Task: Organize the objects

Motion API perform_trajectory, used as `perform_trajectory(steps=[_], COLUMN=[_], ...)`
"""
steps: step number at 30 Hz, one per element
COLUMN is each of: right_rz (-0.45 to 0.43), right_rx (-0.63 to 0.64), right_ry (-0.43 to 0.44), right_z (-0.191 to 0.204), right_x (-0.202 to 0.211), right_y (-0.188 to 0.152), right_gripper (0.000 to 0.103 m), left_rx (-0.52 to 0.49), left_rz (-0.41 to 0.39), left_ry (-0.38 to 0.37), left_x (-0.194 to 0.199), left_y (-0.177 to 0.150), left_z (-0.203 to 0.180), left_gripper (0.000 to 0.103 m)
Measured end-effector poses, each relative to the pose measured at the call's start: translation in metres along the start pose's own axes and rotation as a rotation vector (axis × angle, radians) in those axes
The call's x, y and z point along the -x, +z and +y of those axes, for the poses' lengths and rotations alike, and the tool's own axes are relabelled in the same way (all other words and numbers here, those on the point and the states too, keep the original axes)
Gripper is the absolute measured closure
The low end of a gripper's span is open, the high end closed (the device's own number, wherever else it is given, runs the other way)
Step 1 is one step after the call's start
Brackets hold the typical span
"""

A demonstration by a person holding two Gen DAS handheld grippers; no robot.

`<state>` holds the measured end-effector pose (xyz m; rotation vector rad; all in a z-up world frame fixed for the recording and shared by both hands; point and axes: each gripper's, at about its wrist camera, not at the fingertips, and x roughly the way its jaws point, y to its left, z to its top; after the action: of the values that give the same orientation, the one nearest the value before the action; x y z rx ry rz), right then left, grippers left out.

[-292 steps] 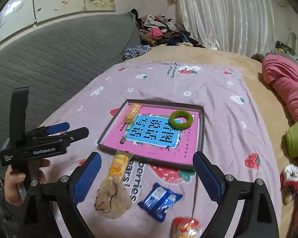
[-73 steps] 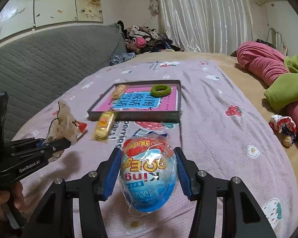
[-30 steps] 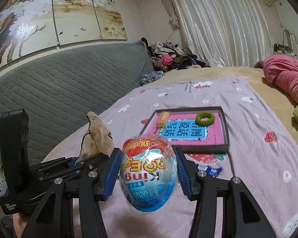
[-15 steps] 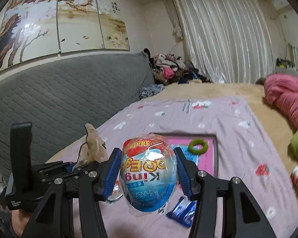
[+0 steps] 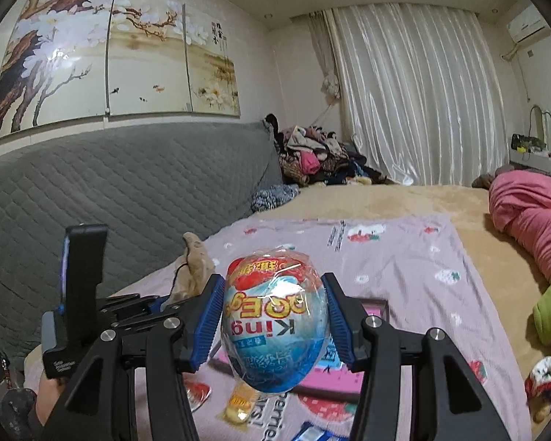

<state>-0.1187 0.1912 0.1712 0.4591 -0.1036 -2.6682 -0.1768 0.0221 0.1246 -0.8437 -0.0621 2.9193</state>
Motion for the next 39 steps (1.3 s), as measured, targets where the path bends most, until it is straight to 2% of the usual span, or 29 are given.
perform_trajectory(steps=[7,12,23,31,39], right_rz=[-0.007,0.019,0.031,0.077,0.127], right_rx=[-0.005,-0.008,-0.032,-0.084,-0.108], right_ry=[-0.052,-0.081,-0.049,-0.044,-0.075], right_z=[-0.028,-0.044,-0.050,-0.077,-0.100], right_x=[-0.017,-0.045,-0.119,-0.153,-0.168], right_y=[-0.001,-0.004,0.002,-0.041,-0.054], right_gripper=[0.050,0.050,0.050,0.050,0.050], left_rx=[0.064,0.117,0.131,0.125,0.116], left_rz=[-0.039,-0.023,0.062,0.112,0.143], left_ry=[0.001,0.012,0.048,0.078,0.077], left_x=[-0.041,-0.077,-0.138,-0.174,-0.184], left_y=[0.026,0.032,0.006,-0.011,-0.020], left_z=[0.009,0.029,0.051,0.057,0.053], left_gripper=[0.087,0.087,0.087,0.087,0.087])
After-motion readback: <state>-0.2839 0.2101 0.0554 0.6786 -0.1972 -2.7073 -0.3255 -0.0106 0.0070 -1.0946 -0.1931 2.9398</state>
